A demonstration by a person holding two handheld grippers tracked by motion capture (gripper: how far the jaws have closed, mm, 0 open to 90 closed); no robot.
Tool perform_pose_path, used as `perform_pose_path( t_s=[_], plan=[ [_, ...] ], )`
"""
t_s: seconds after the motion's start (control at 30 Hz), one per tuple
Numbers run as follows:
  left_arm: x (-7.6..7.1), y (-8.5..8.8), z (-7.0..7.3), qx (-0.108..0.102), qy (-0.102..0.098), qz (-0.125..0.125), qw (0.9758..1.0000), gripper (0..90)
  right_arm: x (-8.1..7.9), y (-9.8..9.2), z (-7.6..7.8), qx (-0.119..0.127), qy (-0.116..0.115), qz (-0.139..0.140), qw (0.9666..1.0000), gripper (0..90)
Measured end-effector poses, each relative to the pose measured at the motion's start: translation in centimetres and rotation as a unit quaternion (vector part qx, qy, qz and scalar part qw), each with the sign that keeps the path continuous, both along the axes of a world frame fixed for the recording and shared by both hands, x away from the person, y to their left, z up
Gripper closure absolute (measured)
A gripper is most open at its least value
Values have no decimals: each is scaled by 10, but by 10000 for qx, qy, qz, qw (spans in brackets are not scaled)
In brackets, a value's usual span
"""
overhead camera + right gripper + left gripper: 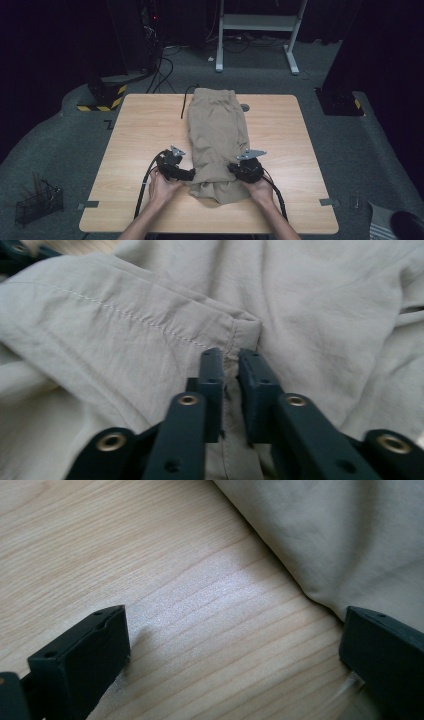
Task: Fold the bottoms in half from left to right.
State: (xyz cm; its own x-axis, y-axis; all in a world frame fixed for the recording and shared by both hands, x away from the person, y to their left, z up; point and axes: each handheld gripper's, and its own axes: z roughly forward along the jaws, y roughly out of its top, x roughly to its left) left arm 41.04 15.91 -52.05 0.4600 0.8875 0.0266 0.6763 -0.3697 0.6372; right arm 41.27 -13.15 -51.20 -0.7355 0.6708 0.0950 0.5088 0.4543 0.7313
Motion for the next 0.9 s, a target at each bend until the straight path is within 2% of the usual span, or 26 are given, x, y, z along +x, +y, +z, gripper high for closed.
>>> perform_pose_path(
  t_s=[0.17,0.23,0.3,0.37,0.43,0.47,0.57,0.63,0.67,0.73,0.8,0.9],
  plan=[
    [0,3,0,-43,77,42,10000,1,-25,-25,9,191,-314,140,9992,884],
    [0,5,0,-67,97,81,9999,1,-37,-34,11,207,-317,250,9990,885],
    [-1,8,0,-89,92,125,9998,1,-49,-41,8,84,-295,405,9987,884],
    [-2,9,0,-65,133,145,9998,1,-55,-45,4,26,-174,524,9985,879],
    [-4,10,2,-25,167,171,9997,4,-60,-50,2,-4,-123,577,9983,795],
    [-6,11,2,-97,158,141,9997,3,-61,-52,3,46,-141,550,9984,752],
    [-12,11,6,-334,203,-7,9992,2,-59,-58,14,468,-298,330,9979,649],
    [-15,9,9,-499,176,-95,9986,5,-52,-59,21,732,-414,118,9964,618],
    [-17,7,11,-577,168,-138,9981,8,-49,-58,23,779,-411,70,9961,614],
    [-18,2,11,-619,207,-273,9975,13,-41,-53,23,766,-340,-119,9964,614],
    [-18,-5,8,-491,255,-384,9977,9,-35,-44,18,640,-187,-144,9977,613],
    [-12,-15,3,-209,287,-387,9986,4,-29,-27,5,102,-44,-157,9998,608]
  ],
)
